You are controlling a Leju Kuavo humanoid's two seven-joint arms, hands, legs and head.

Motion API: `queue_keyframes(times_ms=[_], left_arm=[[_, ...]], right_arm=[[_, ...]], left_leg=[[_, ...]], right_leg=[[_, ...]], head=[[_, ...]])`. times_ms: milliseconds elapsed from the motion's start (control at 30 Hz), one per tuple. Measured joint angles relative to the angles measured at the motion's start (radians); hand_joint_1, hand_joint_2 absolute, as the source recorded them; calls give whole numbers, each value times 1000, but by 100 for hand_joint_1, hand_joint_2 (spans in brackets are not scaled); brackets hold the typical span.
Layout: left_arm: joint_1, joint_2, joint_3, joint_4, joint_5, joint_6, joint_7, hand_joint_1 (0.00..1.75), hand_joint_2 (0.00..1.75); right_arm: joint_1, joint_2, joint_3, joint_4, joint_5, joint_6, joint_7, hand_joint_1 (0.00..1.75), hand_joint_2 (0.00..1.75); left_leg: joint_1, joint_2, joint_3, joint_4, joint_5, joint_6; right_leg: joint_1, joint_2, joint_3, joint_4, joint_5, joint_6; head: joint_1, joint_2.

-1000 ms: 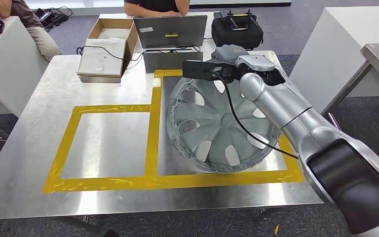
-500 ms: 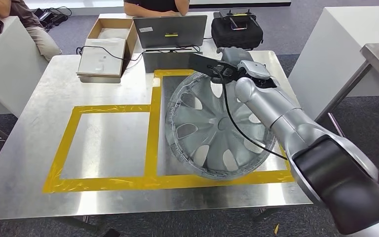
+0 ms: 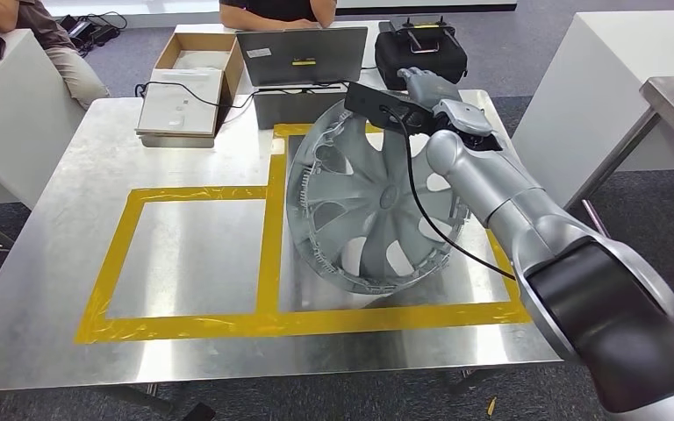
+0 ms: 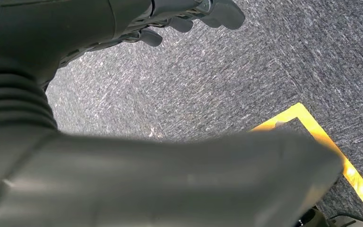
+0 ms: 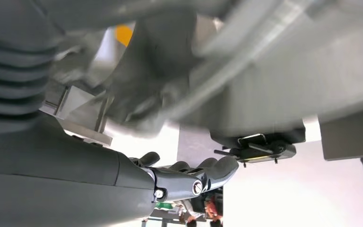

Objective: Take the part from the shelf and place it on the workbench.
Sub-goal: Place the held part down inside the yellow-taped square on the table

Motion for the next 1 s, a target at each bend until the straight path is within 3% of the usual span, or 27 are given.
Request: queue_keyframes(times_ms=[67, 500, 633, 1000], left_arm=[[-1, 0, -1, 0, 0, 0, -2, 0, 175], [-2, -2, -2, 0, 3, 0, -10, 0, 175], [-2, -2, -2, 0, 4, -1, -11, 0, 0], [5, -2, -2, 0, 23, 3, -15, 0, 0]], right_arm=[[0, 0, -5, 0, 6, -2, -1, 0, 0], [-20, 0, -51, -19, 16, -59, -41, 0, 0], [-39, 0, -68, -43, 17, -70, -49, 0, 0], [-49, -13, -127, -288, -32, -126, -111, 0, 0]], left_leg=[[0, 0, 0, 0, 0, 0], [0, 0, 0, 0, 0, 0], [0, 0, 0, 0, 0, 0], [0, 0, 0, 0, 0, 0]], right_leg=[[0, 0, 0, 0, 0, 0], [0, 0, 0, 0, 0, 0], [0, 0, 0, 0, 0, 0], [0, 1, 0, 0, 0, 0]], head=[[0, 0], [0, 0], [0, 0], [0, 0]])
